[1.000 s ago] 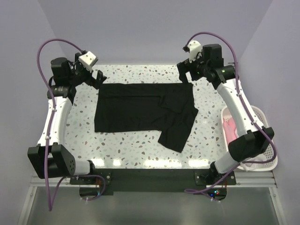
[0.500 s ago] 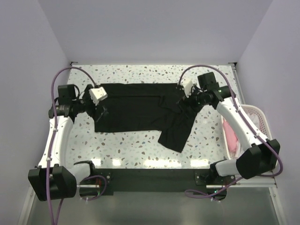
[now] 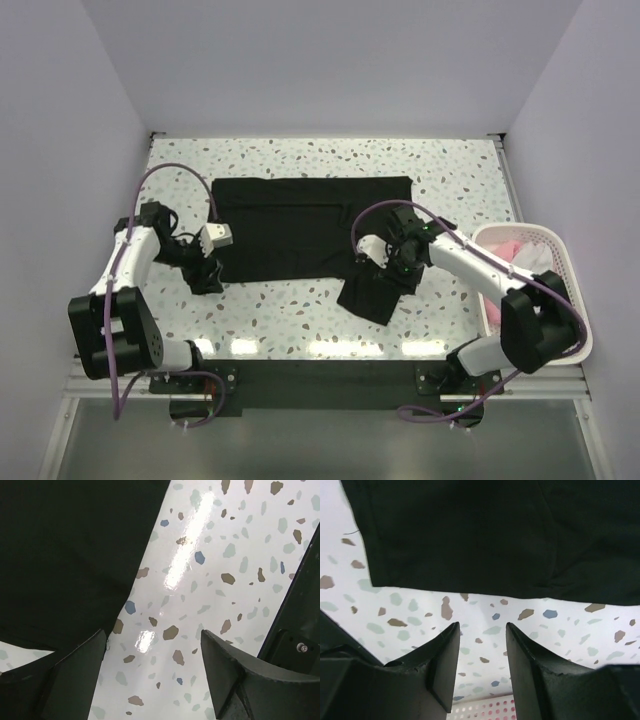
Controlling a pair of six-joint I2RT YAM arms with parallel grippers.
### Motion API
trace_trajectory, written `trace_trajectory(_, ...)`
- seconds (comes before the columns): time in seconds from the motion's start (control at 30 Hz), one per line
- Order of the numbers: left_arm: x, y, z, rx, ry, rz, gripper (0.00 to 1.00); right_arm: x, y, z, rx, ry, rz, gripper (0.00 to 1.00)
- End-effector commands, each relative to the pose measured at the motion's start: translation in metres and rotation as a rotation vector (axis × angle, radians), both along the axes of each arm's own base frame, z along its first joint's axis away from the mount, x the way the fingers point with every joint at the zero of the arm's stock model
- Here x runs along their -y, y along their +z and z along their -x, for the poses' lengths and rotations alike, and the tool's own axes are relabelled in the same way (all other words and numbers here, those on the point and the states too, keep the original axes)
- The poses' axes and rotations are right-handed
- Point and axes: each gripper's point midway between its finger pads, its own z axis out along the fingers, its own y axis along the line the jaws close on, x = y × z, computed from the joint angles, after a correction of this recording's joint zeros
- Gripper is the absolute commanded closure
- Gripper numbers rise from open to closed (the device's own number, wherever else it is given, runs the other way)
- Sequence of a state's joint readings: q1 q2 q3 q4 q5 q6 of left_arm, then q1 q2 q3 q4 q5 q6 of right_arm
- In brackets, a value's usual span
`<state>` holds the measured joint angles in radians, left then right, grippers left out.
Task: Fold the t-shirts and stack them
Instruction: Fold the tshirt
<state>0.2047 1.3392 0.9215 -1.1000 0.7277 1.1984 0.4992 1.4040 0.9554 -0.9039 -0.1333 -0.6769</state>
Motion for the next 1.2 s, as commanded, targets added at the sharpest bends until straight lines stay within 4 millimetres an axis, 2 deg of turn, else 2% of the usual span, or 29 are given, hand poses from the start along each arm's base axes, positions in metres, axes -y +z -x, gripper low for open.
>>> trace_trajectory(0.0,-0.008,0.004,-0.004,0.004,-0.024,0.002,0.19,-0.001,-0.010,-0.029,0.098,0.062,0.046,0.55)
trace_trajectory(0.17,-0.027,-0.004,-0.018,0.021,0.014,-0.045,0.21,-0.006,-0.020,-0.034,0.091,0.108,0.046,0.60)
trace_trajectory(0.37,-0.044,-0.007,-0.033,0.022,0.059,-0.036,0.24,-0.015,-0.031,-0.022,0.041,0.139,0.024,0.60)
trace_trajectory(0.73,-0.063,-0.024,-0.042,0.114,0.025,-0.147,0.27,-0.014,-0.059,-0.010,-0.028,0.160,0.066,0.60)
trace_trajectory(0.93,-0.065,-0.034,-0.041,0.181,-0.072,-0.184,0.34,-0.011,-0.070,-0.004,-0.051,0.143,0.082,0.65)
trace_trajectory(1.17,-0.060,-0.040,-0.048,0.310,-0.249,-0.206,0.48,-0.011,-0.070,0.000,-0.067,0.129,0.077,0.72)
